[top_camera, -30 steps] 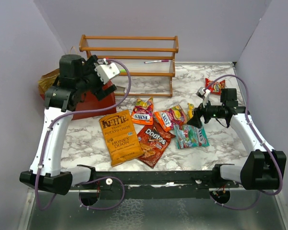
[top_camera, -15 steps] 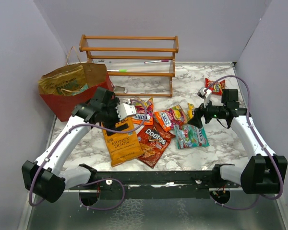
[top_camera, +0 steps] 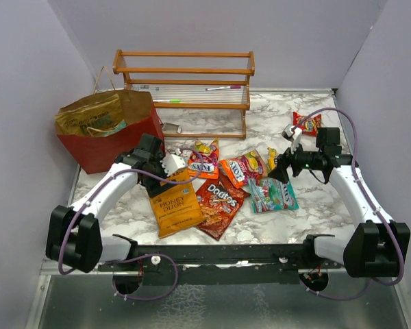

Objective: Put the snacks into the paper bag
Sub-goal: Pick up the snack from the center of the board.

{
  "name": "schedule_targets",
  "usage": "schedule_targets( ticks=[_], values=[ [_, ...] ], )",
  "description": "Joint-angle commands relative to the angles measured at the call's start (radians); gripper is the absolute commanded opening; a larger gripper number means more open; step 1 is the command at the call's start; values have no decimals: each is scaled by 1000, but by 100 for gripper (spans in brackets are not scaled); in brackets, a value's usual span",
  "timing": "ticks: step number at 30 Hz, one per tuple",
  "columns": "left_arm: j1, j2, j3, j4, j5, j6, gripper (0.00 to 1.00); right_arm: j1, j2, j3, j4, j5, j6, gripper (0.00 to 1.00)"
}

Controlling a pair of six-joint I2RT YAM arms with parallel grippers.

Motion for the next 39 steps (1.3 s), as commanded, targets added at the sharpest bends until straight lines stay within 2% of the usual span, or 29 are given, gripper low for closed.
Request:
schedule_targets(
  ticks=[1, 5, 13, 33, 39],
  values=[
    [38, 60, 1, 57, -14, -110, 89, 5, 1, -9, 27, 17, 3, 81],
    [44, 62, -45, 104, -14, -174, 88, 5, 1, -9, 31, 24, 3, 81],
    [41, 70, -136, 152, 53, -174, 88, 4, 2, -9, 31, 26, 2, 81],
    [-87, 63, -172, -54, 258, -124, 84, 5, -14, -18, 34, 42, 3, 81],
    [-89, -24, -135, -23, 186, -154, 85, 4, -11, -18, 34, 43, 1, 81]
  ],
)
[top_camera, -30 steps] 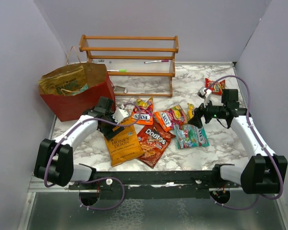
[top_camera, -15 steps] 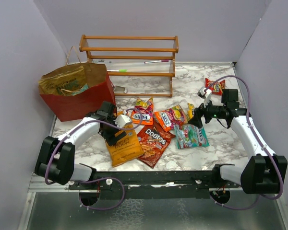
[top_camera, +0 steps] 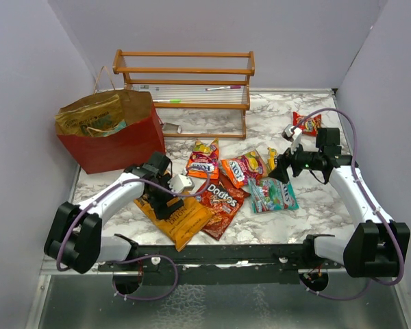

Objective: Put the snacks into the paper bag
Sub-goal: Pick up the snack from the center of the board.

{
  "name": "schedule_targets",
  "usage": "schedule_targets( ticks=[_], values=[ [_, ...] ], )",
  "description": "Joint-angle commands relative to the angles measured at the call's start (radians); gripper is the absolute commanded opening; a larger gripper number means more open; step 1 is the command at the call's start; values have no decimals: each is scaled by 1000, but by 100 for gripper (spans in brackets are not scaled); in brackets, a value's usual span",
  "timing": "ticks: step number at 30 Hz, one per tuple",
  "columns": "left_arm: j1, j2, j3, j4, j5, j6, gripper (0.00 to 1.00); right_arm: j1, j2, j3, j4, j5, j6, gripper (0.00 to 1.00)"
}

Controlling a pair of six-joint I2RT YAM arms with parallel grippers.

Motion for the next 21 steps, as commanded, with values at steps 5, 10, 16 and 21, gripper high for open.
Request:
schedule_targets(
  ticks=[5, 10, 16, 21],
  values=[
    [27, -63, 52, 32, -163, -44, 86, 4, -8, -11, 25, 17, 1, 81],
    [158, -31, 69, 36, -150, 19, 86, 4, -9, -12, 25, 19, 1, 81],
    [285, 2, 62, 24, -120, 131, 86, 4, -9, -12, 27, 20, 1, 81],
    [365, 47, 61, 31, -114, 186, 86, 5, -7, -12, 27, 19, 1, 81]
  ],
)
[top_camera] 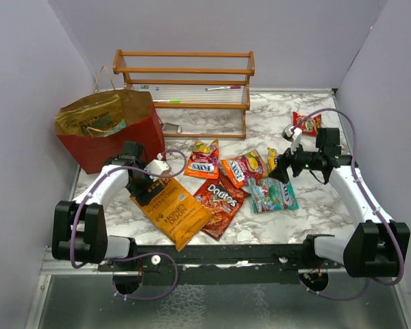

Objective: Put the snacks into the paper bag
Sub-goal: Pick up the snack from the center of the board.

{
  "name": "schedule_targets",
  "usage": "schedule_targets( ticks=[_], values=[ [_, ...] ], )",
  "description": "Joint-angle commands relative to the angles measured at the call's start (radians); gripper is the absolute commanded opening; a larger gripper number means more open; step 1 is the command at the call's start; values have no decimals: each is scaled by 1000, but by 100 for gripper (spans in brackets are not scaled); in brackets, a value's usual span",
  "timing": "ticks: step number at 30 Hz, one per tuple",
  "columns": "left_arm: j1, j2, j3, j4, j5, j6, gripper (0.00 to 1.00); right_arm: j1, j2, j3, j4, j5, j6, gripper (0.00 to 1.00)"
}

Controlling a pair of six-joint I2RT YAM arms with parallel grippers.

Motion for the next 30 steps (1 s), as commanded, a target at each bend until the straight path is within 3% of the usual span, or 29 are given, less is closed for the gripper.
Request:
schedule_targets(
  ticks=[1, 12, 30],
  values=[
    [68, 48, 17, 0, 13, 88, 86, 6, -7, -10, 27, 18, 1, 81],
    [120, 130, 19, -16, 109, 125, 83, 4, -3, -11, 26, 25, 1, 81],
    [117, 73, -96, 93, 195, 106, 43, 5, -1, -10, 27, 26, 1, 81]
  ],
)
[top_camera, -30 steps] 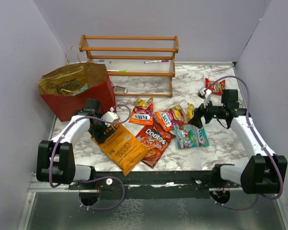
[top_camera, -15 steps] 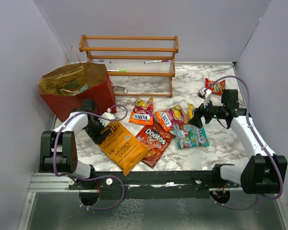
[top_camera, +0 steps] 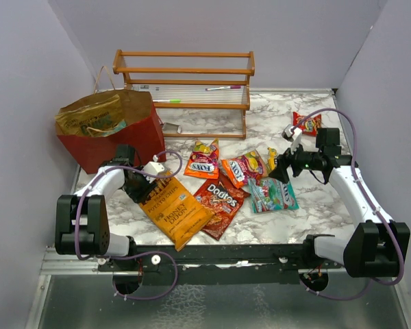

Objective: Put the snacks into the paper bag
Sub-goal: Pick up the snack from the center of the board.

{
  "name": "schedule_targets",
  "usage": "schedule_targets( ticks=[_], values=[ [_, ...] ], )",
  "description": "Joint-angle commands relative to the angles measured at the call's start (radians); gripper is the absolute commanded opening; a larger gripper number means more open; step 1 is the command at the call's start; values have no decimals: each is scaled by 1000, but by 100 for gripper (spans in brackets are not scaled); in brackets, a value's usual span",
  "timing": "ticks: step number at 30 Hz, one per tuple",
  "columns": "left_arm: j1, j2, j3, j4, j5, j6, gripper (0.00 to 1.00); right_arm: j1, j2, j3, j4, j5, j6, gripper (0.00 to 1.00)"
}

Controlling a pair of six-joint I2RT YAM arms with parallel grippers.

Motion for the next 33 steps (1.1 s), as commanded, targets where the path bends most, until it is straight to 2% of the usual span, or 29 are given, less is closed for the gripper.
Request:
schedule_targets(
  ticks=[1, 9, 13, 23, 33],
  values=[
    [0, -1, -43, 5, 74, -7, 40, 4, 0, -11, 27, 18, 1, 81],
    [-22, -58, 9, -75, 90, -8, 10, 4, -2, -9, 27, 18, 1, 81],
    [-67, -101, 58, -135, 88, -18, 0, 5, -6, -10, 26, 17, 2, 81],
    [-223, -207, 254, -295, 41, -67, 0, 4, -12, -10, 25, 12, 2, 81],
    [-300, -233, 502, -435, 81, -118, 0, 5, -18, -7, 23, 1, 2, 81]
  ],
)
